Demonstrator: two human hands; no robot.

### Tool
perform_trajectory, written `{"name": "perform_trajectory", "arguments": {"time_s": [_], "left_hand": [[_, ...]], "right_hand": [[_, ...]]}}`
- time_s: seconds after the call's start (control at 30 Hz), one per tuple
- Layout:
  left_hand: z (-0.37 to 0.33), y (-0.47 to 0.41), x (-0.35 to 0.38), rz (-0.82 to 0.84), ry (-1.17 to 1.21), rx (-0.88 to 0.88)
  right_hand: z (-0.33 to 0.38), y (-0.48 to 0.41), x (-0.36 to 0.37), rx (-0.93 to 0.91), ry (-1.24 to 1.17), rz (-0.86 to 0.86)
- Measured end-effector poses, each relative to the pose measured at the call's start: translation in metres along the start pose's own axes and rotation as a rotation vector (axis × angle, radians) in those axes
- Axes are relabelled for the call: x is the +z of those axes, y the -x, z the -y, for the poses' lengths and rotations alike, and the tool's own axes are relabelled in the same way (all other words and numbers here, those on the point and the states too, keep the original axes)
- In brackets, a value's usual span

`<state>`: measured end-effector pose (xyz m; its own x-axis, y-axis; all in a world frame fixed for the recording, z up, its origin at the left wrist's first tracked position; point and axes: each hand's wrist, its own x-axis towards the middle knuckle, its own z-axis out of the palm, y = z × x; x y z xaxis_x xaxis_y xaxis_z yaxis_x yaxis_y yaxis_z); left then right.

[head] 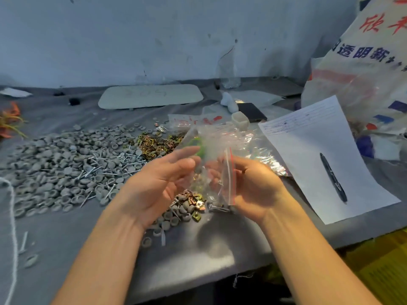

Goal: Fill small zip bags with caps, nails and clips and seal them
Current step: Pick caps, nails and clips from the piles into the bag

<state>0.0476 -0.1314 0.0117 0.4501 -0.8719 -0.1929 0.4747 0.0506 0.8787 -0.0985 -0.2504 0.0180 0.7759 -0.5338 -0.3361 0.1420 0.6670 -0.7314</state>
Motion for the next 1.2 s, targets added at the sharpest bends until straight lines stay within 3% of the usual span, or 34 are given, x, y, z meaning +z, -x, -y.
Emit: {"name": "perform_trajectory", "arguments": {"time_s": [0.17, 0.33, 0.4, 0.47, 0.53, 0.67, 0.8, 1.03, 1.1, 1.2], "left_hand": [[-0.006, 0.008, -0.016, -0.539, -0.262, 0.283], [-0.017, 0.018, -0.043, -0.705, -0.331, 0.332], [-0.021, 0.028, -0.055, -0.887, -0.532, 0.376], [-0.022, 0.044, -0.066, -1.069, -0.830, 0.548], [-0.023, 0.058, -0.073, -1.055, -0.965, 0.686], [-0.020, 0.067, -0.080, -0.849, -0.857, 0.509], [-0.022, 0.075, -0.102, -0.877, -0.673, 0.474], [-0.055, 0.082, -0.148, -1.094, -0.753, 0.447], [-0.058, 0.080, -0.159, -1.042, -0.773, 0.415], [-0.060, 0.074, -0.163, -0.833, -0.640, 0.372]], "right_hand": [[-0.017, -0.014, 0.007, 0.051, 0.177, 0.033], [-0.040, -0.029, 0.035, -0.097, 0.328, -0.038], [-0.052, -0.035, 0.052, -0.152, 0.358, -0.051], [-0.065, -0.040, 0.071, -0.235, 0.447, -0.081], [-0.078, -0.044, 0.088, -0.359, 0.597, -0.105], [-0.103, -0.049, 0.124, -0.625, 0.912, -0.138], [-0.135, -0.047, 0.153, -0.770, 1.016, -0.054], [-0.149, -0.061, 0.191, -0.725, 0.968, 0.220], [-0.149, -0.066, 0.189, -0.712, 0.984, 0.219], [-0.143, -0.073, 0.183, -0.680, 0.965, 0.194]]}}
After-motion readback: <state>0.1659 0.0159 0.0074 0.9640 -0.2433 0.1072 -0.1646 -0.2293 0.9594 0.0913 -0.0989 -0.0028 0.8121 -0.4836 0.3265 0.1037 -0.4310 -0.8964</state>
